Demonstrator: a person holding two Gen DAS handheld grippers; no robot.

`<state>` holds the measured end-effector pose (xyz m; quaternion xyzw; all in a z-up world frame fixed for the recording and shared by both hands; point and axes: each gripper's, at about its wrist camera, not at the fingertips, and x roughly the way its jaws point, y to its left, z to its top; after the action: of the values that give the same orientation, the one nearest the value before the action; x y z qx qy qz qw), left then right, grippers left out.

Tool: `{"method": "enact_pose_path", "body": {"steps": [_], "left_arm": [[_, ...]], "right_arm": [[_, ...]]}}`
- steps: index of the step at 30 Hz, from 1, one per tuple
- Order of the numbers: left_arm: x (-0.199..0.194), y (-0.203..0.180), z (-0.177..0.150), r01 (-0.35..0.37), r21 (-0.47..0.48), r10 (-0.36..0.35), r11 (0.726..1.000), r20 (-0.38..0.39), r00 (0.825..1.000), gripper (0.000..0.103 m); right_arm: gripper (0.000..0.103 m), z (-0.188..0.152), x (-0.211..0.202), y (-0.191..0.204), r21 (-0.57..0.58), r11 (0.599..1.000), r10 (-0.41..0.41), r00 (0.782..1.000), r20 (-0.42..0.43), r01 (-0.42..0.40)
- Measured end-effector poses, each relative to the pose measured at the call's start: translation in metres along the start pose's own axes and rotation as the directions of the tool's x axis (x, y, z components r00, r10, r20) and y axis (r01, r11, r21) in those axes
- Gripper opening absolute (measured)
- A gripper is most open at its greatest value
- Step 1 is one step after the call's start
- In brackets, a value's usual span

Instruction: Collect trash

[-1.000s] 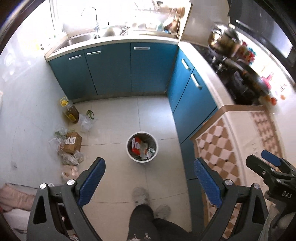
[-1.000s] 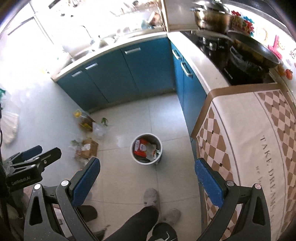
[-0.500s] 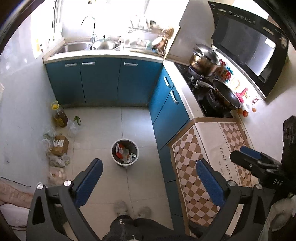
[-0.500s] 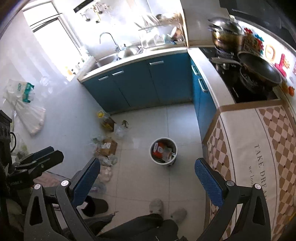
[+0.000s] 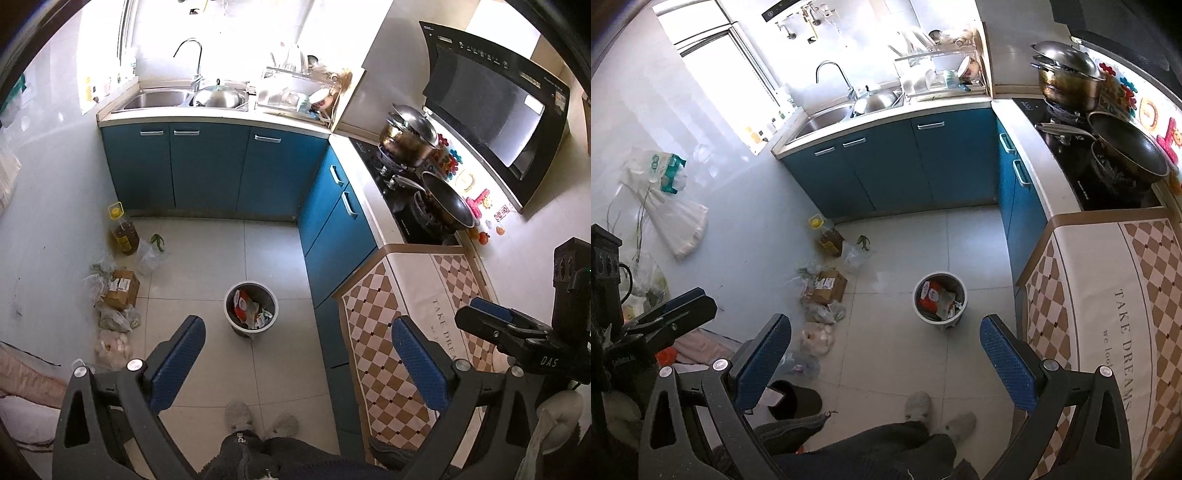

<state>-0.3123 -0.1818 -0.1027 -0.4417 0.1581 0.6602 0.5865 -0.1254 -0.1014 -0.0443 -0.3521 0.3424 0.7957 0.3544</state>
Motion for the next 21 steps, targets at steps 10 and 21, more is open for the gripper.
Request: {"method": "enact_pose_path", "body": {"steps": [10,21], "left_arm": [[-0.006,-0.007,-0.006,0.022,0.029,-0.021,0.999,-0.020,1.000,0.103],[-0.009,-0.012,-0.008,0.042,0.030,-0.041,0.999,-0.028,0.999,0.103]], "right_arm": [[0.103,-0.009,-0.009,0.002,-0.004,1.000,0.011,1.000,-0.010,-0.011],[0.103,-0.017,-0.015,0.001,-0.013,0.999,0.046,0.999,-0.029,-0.046]]}}
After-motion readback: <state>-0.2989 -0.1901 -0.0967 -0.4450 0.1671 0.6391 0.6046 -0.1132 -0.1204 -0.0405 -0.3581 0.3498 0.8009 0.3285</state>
